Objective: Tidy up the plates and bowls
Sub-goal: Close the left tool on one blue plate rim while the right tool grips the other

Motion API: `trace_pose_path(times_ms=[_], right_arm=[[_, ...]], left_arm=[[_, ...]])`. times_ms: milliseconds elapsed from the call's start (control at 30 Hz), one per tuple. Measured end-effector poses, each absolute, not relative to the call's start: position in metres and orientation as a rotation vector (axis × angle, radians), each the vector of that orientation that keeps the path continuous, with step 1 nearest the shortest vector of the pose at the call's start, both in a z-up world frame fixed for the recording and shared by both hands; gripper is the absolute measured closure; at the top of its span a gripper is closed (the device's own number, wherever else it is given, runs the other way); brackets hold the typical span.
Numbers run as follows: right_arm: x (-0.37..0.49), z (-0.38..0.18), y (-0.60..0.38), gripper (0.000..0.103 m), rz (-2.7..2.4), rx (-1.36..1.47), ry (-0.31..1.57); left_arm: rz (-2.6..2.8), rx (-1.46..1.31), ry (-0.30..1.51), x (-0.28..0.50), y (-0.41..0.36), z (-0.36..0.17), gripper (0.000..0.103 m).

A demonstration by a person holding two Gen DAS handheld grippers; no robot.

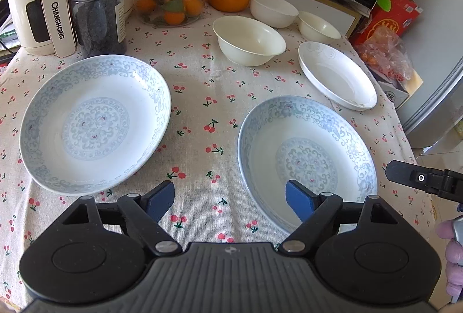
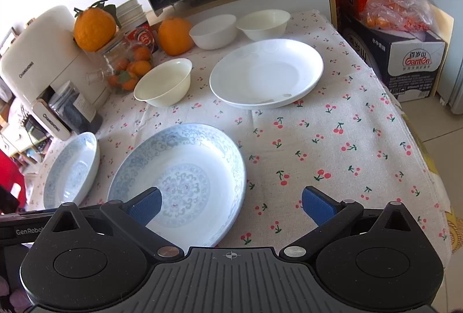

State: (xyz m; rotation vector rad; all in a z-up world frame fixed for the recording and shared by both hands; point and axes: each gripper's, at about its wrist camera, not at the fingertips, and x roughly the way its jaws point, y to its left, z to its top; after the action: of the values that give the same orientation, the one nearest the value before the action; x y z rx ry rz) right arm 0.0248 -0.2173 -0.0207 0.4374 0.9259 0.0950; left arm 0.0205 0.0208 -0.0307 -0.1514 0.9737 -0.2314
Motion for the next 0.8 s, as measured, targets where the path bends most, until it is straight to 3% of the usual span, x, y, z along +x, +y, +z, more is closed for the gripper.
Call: trace_pose_path(times_ms=[333, 433, 500, 600, 800], right_arm=[[0.028, -0.040, -0.239, 0.007, 0.169, 0.596, 0.885], [0.029, -0.043, -0.239, 0.019, 0.176, 0.607, 0.885], [0.030, -0.046, -0.238, 0.034, 0.168, 0.601, 0.893], [0.033, -0.052, -0.239, 0.048, 0.153, 0.611, 0.915], [0.036, -0.062, -0.241, 0.062, 0.142, 0.657, 0.937]], left_arm=[[-0.371, -0.270, 0.957, 0.028, 0.027, -0.043, 0.043], [-0.393, -0.265, 0.960, 0.031, 0.023, -0.047, 0.054], [-0.403, -0.255, 0.978, 0.034, 0.020, -0.051, 0.061], [-0.396, -0.246, 0.997, 0.036, 0.020, -0.055, 0.069], [-0.391, -0.244, 1.005, 0.038, 0.022, -0.058, 0.081]])
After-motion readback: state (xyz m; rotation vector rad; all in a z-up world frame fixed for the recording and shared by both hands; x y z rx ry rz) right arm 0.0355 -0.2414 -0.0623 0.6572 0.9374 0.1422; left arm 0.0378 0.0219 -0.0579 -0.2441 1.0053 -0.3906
